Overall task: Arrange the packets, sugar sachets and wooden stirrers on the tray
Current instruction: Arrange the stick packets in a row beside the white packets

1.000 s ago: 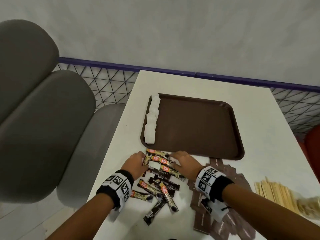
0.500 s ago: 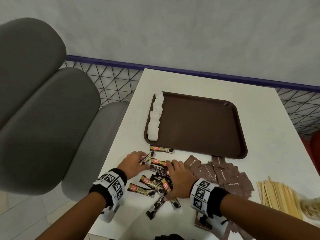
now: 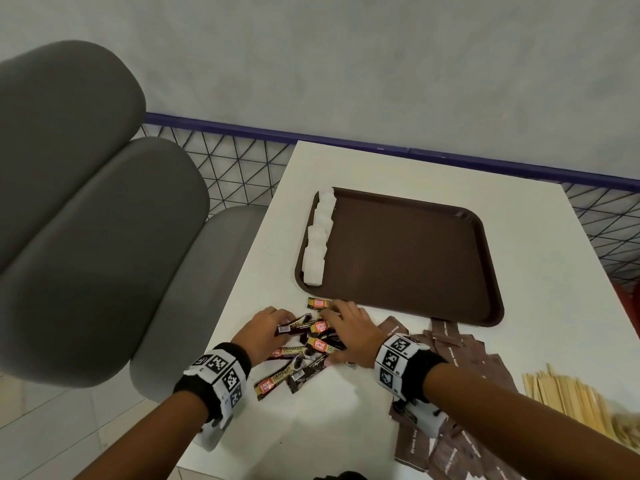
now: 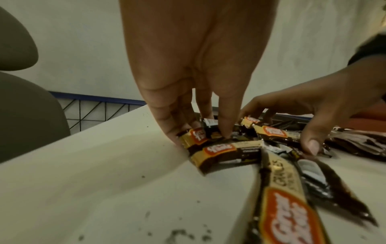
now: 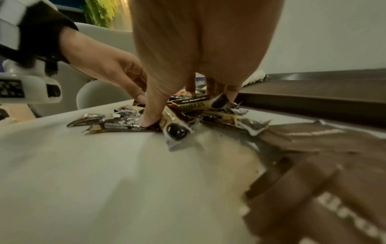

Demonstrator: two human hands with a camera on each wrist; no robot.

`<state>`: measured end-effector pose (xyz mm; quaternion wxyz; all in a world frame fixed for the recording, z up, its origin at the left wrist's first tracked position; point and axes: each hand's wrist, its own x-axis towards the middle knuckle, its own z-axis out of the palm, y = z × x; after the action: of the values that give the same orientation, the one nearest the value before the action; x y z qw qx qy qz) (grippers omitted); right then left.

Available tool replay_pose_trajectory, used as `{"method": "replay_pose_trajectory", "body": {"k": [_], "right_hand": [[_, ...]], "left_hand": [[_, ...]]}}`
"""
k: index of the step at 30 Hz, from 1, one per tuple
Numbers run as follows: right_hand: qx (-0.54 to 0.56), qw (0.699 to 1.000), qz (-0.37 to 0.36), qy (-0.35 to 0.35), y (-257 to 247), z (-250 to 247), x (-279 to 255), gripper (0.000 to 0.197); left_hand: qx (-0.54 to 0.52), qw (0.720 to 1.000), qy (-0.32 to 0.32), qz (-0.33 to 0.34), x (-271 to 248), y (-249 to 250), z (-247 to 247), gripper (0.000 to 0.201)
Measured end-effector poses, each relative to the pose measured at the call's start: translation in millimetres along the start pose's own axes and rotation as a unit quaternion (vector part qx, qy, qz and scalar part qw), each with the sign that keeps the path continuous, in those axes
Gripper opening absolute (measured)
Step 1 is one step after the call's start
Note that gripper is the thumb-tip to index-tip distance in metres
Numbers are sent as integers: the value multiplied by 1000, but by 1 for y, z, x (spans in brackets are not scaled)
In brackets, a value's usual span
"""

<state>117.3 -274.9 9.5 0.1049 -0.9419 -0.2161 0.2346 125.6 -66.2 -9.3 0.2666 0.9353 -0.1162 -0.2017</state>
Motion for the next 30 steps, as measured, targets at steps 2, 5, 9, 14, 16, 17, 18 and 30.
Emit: {"method": "replay_pose_trajectory", "body": {"k": [2,5,9,14,16,17,18,30], "right_hand": [[21,1000,-5,17,0,2,-3,90],[-4,1000,1,16,-1,1,-7,104],[-31,999,6,-14,-4,1,-7,114],[-82,996,-25,6,-5,4,-2,111],[-87,995,-38,12,-5,5,0,103],[-83,995,-46,19,-5,7,2,96],[-77,995,-50,28,-5,8,3,88],[-46,999,3,-18,-22,4,26,47]], "left_hand": [[-6,1000,5,7,-1,-1,2,37],[2,1000,16,22,-3,-2,3,36],[30,998,8,51,-4,4,2,37],[-42,998,35,41,-3,17,8,33],[-62,997,41,33,-2,20,11,27],[-68,996,38,35,-2,21,12,25],[-74,996,36,38,-2,21,13,24],[-235,968,92,2,-8,10,3,22]]}}
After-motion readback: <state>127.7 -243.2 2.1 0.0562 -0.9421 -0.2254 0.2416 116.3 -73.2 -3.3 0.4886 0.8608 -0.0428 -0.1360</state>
